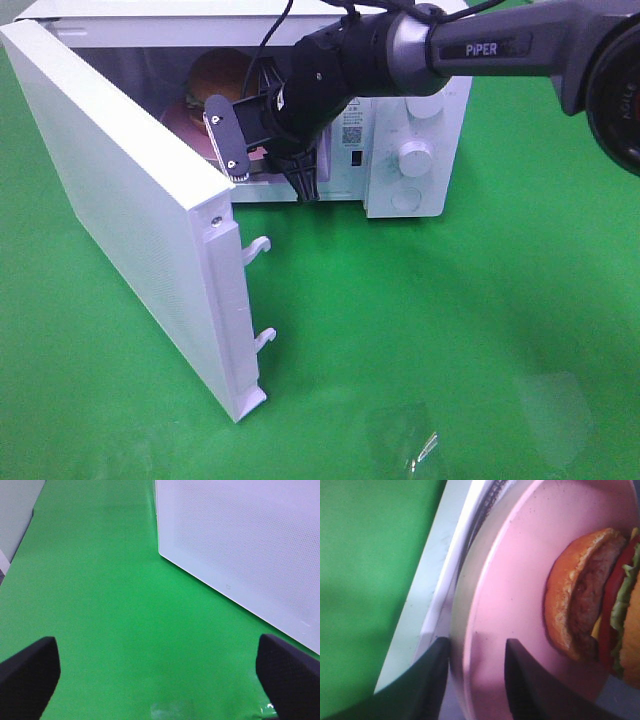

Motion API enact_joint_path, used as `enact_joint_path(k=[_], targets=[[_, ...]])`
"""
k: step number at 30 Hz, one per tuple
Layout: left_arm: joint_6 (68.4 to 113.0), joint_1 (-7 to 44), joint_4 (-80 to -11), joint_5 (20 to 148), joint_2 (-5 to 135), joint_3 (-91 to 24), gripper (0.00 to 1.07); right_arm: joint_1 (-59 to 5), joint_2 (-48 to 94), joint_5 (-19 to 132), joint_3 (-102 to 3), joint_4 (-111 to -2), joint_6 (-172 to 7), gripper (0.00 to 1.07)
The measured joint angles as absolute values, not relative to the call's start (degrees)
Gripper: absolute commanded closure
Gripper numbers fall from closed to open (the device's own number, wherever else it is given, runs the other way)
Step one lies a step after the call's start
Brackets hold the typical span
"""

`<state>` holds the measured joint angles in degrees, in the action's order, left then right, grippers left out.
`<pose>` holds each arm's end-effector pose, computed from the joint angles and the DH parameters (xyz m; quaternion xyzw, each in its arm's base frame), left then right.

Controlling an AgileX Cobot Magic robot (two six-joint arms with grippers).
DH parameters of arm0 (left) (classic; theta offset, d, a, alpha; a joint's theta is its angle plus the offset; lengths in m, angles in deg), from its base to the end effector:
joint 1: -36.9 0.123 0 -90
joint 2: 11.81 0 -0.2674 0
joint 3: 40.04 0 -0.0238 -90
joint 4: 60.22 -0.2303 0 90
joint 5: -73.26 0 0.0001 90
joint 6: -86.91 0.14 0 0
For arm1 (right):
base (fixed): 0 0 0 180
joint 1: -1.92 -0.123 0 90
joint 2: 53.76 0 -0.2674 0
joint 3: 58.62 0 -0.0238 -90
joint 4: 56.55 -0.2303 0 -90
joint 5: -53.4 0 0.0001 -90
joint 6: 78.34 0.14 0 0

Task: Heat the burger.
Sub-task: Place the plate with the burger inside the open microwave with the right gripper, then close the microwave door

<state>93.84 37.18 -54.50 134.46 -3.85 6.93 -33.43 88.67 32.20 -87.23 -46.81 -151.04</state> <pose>0.0353 -0.0121 0.2506 0.0519 0.8460 -0.0165 0.5304 0.4384 0.3005 0.1164 -0.7811 0.4911 -0.1776 0.3423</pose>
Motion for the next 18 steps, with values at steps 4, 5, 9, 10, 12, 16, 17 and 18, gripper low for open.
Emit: enact_joint_path(k=[4,5,9,10,12,16,17,18], targets=[[93.84,37.18,-54.5,134.46,-3.85,6.93,0.07,-33.43,88.67,32.54,-87.23,-46.7,-149.55,0.68],[93.84,37.18,-54.5,134.46,-3.85,6.93,0.07,-33.43,88.67,32.72,-87.23,-46.7,-148.64,0.68],[93.84,37.18,-54.5,134.46,-3.85,6.93,0.07,-33.43,88.67,33.4,-87.23,-46.64,-148.07,0.67],[93.84,37.18,-54.5,134.46,-3.85,6.93,0.07,-33.43,88.67,33.4,-87.23,-46.64,-148.07,0.67],[93.84,37.18,-54.5,134.46,-3.85,6.93,0.07,-33.43,88.67,33.63,-87.23,-46.64,-147.78,0.67],[93.84,37.18,-54.5,134.46,-3.85,6.93,0.07,-33.43,88.67,34.03,-87.23,-46.35,-146.92,0.62],[93.84,37.18,-54.5,134.46,-3.85,6.93,0.07,-33.43,88.67,34.21,-87.23,-46.18,-146.46,0.6],[93.84,37.18,-54.5,134.46,-3.85,6.93,0.07,-33.43,88.67,34.21,-87.23,-46.18,-146.46,0.6]])
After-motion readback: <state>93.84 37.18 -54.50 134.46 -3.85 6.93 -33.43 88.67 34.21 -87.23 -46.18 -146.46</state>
